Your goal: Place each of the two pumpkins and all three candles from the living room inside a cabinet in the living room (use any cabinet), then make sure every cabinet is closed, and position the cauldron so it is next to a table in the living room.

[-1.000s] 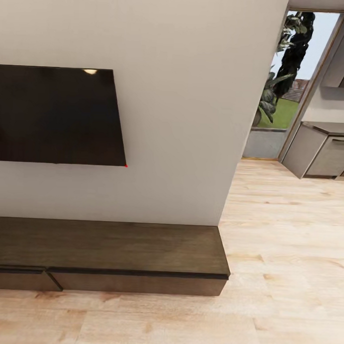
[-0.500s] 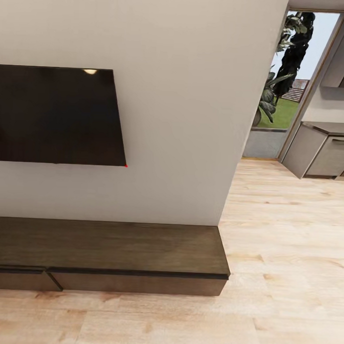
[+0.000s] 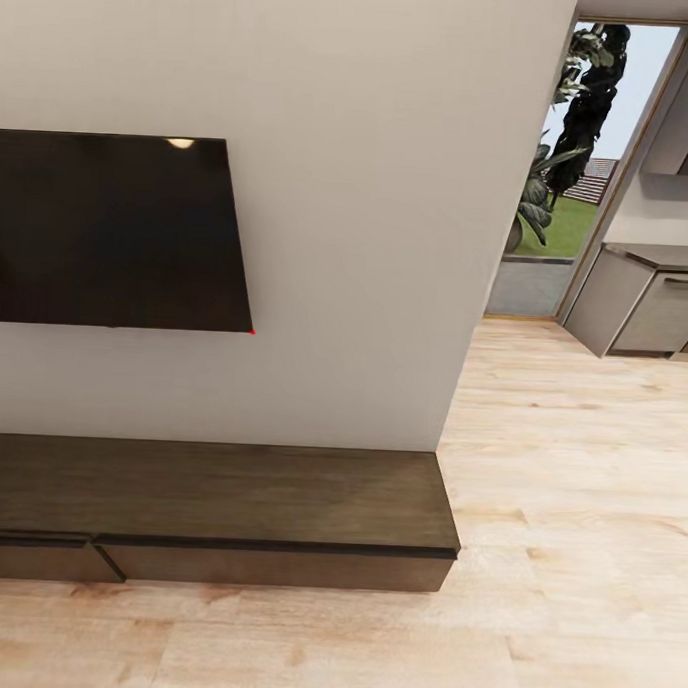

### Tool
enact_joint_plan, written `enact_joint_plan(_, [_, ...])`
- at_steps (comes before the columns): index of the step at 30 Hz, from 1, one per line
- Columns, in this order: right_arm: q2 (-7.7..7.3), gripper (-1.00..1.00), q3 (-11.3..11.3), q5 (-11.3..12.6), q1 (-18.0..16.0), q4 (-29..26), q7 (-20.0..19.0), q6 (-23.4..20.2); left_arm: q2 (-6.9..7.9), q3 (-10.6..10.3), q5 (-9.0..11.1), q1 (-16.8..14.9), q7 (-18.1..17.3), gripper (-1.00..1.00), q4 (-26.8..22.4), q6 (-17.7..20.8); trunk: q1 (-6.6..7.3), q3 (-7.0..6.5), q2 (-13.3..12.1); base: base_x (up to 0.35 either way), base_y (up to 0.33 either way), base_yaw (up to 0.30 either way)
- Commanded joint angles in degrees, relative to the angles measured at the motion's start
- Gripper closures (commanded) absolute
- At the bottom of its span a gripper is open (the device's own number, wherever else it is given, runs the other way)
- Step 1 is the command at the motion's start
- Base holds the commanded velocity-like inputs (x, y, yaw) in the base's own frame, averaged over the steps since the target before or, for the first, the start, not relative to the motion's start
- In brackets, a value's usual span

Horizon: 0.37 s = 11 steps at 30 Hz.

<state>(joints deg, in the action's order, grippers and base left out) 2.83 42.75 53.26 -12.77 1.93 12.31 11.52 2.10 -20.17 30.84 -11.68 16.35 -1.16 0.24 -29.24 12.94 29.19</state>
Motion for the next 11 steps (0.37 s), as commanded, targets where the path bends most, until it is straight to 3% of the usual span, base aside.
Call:
enact_joint_plan(1, [0.10, -1.00, 0.5, 0.4, -0.1, 0.2, 0.0, 0.2, 0.01, -0.5, 0.5, 0.0, 0.2, -1.00, -0.1, 0.0, -0.02, 0.09, 0.1, 0.000, 0.000, 0.000])
enact_joint_plan(11, [0.40, -1.00, 0.6, 0.5, -0.1, 0.2, 0.0, 0.2, 0.01, -0.5, 0.5, 0.0, 0.2, -1.00, -0.1, 0.0, -0.02, 0.09, 0.1, 0.000, 0.000, 0.000])
